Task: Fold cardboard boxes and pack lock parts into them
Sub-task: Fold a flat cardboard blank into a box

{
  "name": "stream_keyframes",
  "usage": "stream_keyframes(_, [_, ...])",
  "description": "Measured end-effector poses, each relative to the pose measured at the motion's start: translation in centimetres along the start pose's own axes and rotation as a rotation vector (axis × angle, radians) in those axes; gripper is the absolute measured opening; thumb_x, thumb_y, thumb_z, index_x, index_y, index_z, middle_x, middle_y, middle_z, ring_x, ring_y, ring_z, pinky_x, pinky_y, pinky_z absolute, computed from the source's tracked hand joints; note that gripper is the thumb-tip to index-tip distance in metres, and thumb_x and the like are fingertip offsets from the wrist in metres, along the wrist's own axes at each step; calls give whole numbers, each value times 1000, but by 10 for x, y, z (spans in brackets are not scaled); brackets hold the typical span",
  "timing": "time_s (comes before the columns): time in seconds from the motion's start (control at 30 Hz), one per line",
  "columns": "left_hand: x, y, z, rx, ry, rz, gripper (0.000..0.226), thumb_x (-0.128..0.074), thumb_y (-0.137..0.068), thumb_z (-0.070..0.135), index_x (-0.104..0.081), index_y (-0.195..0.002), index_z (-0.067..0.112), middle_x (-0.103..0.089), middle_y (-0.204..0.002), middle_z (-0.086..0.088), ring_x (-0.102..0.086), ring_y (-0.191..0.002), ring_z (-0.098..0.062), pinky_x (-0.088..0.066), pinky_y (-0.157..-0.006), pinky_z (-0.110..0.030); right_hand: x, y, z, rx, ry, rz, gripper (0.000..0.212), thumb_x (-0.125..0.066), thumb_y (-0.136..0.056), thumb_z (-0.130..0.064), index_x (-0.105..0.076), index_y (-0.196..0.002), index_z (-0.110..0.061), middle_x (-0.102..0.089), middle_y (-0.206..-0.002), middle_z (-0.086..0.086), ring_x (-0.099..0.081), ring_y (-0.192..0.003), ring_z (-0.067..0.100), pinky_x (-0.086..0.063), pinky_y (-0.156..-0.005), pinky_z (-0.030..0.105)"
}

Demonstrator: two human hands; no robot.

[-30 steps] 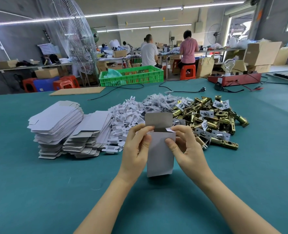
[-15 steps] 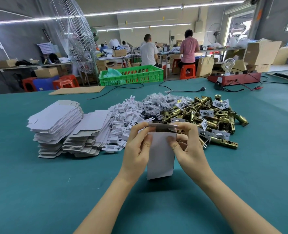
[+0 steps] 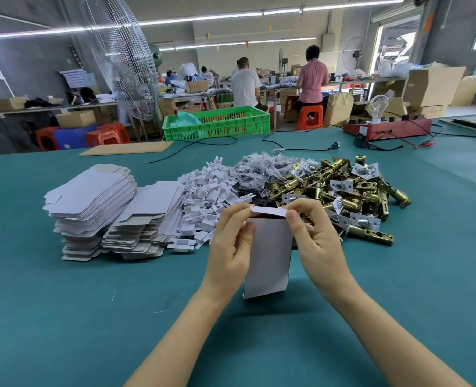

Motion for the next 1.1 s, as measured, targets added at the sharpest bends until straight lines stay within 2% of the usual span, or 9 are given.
stream_keyframes(0.1, [-2, 0, 4, 19, 79, 1, 32, -47, -97, 6, -56, -113, 32, -55, -118, 12, -55, -92, 3, -45, -76, -16, 3, -1, 1, -27, 7, 21, 14, -48, -92, -40, -57, -101, -34, -52, -83, 0, -39, -59, 26, -33, -55, 33])
stream_keyframes(0.2, [-3, 1, 7, 77, 180, 4, 27, -49, -98, 11, -53, -104, 37, -57, -113, 24, -49, -66, -3, -38, -58, -21, 5, -2, 3, -43, 11, 35, 12, -48, -95, -37, -58, -101, -35, -56, -86, -5, -41, -60, 33, -40, -54, 46])
stream_keyframes(0.3, [-3, 2, 6, 102, 192, 21, 20, -50, -97, 13, -52, -100, 34, -57, -113, 26, -50, -67, -2, -39, -59, -17, 5, -2, 5, -54, 4, 41, 12, -50, -98, -28, -60, -96, -35, -55, -83, 0, -38, -58, 28, -41, -51, 51])
stream_keyframes(0.37, [-5, 2, 6, 105, 202, 34, 17, -49, -97, 14, -52, -103, 29, -57, -109, 26, -52, -74, 0, -41, -63, -14, 5, -2, 5, -61, 1, 49, 16, -51, -99, -23, -60, -93, -35, -52, -79, 1, -38, -58, 23, -39, -52, 46])
stream_keyframes(0.47, [-10, 3, 5, 162, 206, 42, 12, -46, -98, 16, -51, -104, 25, -56, -100, 27, -52, -81, 6, -42, -68, -10, 6, -2, 7, -83, -28, 57, 21, -52, -99, -18, -60, -89, -35, -52, -74, -10, -37, -59, 18, -37, -57, 39])
stream_keyframes(0.7, [-13, -3, -1, 303, 218, 12, 15, -43, -101, 26, -53, -109, 35, -51, -75, 21, -42, -64, 1, -37, -62, -11, 1, -2, 9, -94, -7, 51, 18, -52, -98, -14, -61, -90, -27, -53, -74, -18, -37, -55, 9, -36, -58, 37])
stream_keyframes(0.87, [-15, -12, -1, 355, 227, 26, 10, -47, -91, 28, -57, -91, 28, -56, -79, 17, -46, -69, -4, -39, -63, -15, -3, 0, 4, -9, 49, 54, 10, -51, -97, -18, -58, -92, -24, -54, -73, -13, -38, -53, 4, -31, -50, 18])
stream_keyframes(0.97, [-19, -12, -1, 391, 262, 57, 7, -49, -89, 27, -56, -87, 24, -56, -78, 13, -47, -71, -7, -39, -63, -18, -6, 2, 7, 2, 69, 105, 9, -46, -96, -26, -54, -94, -26, -53, -72, -12, -40, -56, 5, -32, -51, 18])
stream_keyframes(1.1, [-21, -9, -3, 436, 297, 85, 9, -52, -94, 20, -56, -87, 24, -56, -78, 12, -47, -72, -8, -40, -64, -19, -7, 3, 13, -10, 85, 154, 13, -42, -102, -16, -53, -97, -20, -52, -74, -16, -42, -59, 5, -34, -56, 18])
Point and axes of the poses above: each hand's wrist, its own y-axis away from the middle knuckle, its own x-axis out of the back of the hand, z = x × y, the point moved 5 cm from there along -y, towards the middle knuckle
